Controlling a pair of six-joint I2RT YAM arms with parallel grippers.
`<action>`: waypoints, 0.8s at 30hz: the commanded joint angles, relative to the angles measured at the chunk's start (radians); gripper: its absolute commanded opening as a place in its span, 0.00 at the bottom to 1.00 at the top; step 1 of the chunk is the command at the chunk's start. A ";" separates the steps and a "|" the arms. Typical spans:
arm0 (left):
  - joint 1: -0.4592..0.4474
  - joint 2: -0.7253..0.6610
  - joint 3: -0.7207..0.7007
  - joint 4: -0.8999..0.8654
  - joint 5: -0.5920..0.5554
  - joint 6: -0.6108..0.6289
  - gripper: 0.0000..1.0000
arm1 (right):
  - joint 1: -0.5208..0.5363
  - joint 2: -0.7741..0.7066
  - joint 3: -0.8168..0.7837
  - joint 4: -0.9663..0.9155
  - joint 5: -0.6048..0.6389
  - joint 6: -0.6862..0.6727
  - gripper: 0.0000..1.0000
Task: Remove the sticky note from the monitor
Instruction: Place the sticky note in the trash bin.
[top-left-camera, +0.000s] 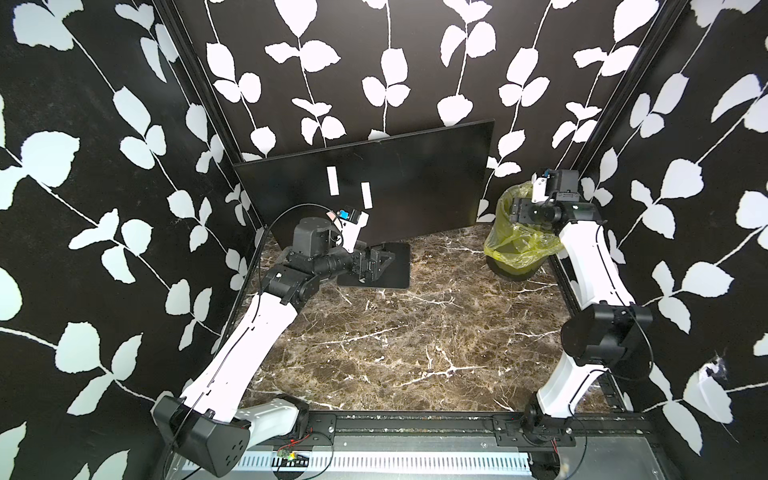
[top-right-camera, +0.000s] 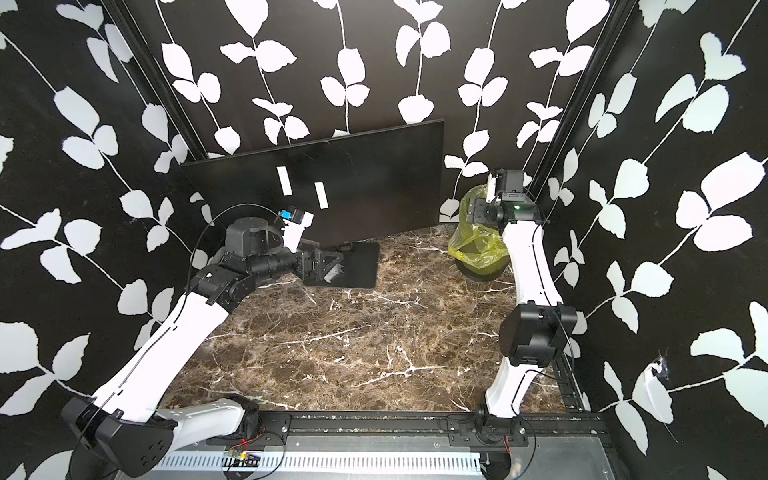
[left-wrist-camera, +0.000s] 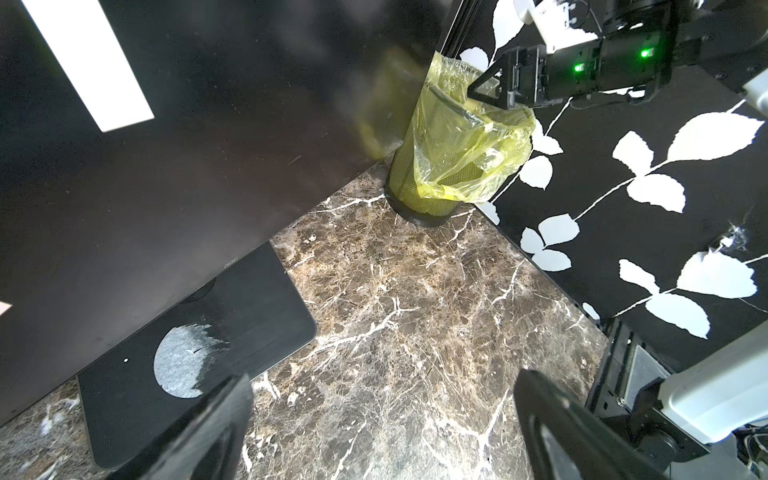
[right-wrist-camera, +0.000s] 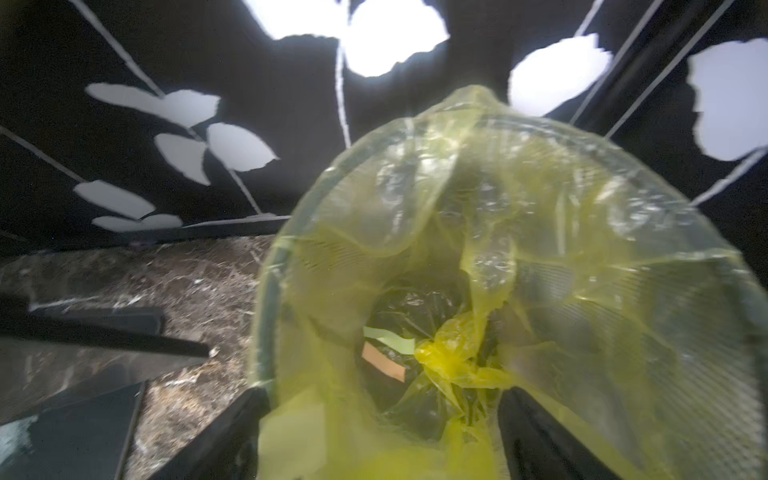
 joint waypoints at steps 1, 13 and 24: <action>0.004 0.001 0.019 -0.019 0.012 0.006 0.99 | 0.014 -0.025 -0.028 0.056 -0.048 0.013 0.88; 0.004 0.016 0.022 -0.015 0.020 0.002 0.99 | 0.042 -0.103 -0.123 0.084 -0.025 -0.028 0.88; 0.004 0.004 0.046 -0.041 0.011 0.012 0.99 | 0.202 -0.232 -0.055 0.123 -0.079 -0.065 0.82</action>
